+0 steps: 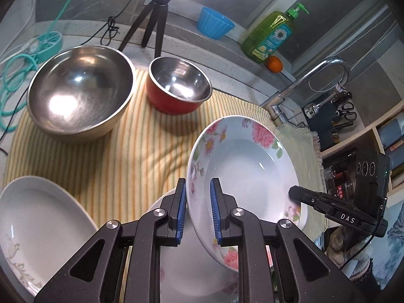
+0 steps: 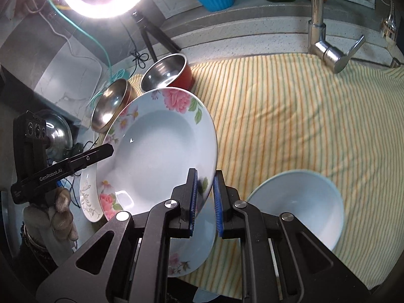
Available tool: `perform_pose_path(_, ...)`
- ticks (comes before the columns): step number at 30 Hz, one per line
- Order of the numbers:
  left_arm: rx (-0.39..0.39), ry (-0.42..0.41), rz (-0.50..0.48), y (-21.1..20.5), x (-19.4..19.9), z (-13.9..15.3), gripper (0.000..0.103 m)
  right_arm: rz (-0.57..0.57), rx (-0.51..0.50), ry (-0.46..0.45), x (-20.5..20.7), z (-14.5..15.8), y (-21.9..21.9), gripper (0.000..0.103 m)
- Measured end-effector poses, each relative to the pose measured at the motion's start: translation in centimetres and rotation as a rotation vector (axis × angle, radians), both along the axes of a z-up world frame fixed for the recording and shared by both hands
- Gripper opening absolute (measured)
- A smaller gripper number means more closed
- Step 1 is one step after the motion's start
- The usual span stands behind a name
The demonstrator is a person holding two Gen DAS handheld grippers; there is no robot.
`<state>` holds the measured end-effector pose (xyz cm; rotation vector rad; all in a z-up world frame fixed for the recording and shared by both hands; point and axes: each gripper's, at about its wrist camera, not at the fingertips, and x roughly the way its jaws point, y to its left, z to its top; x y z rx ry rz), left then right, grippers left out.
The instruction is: Organize plates and bowls
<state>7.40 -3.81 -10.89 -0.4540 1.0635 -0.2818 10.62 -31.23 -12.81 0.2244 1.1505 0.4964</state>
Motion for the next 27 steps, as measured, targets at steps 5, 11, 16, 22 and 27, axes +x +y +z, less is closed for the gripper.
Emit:
perform_pose_path(5,-0.007,0.016,0.004,0.7,-1.4,-0.7,0.016,0.001,0.0,0.022,-1.5,-0.8,0.7,0.013)
perform_pose_path(11,-0.01,0.048,0.003,1.2,-2.7,-1.9,0.016,0.01,-0.012,0.048,-3.1,-2.0,1.4,0.013)
perform_pose_path(16,-0.013,0.071,0.001,1.1,-3.8,-2.7,0.016,0.007,-0.021,0.081,-3.8,-3.4,1.5,0.013)
perform_pose_path(22,-0.011,0.087,-0.003,1.1,-4.5,-3.3,0.016,0.014,-0.04,0.094,-4.5,-4.1,1.9,0.014)
perform_pose_path(27,-0.006,0.099,-0.005,1.2,-4.9,-3.7,0.016,0.028,-0.061,0.099,-5.1,-4.6,2.2,0.014)
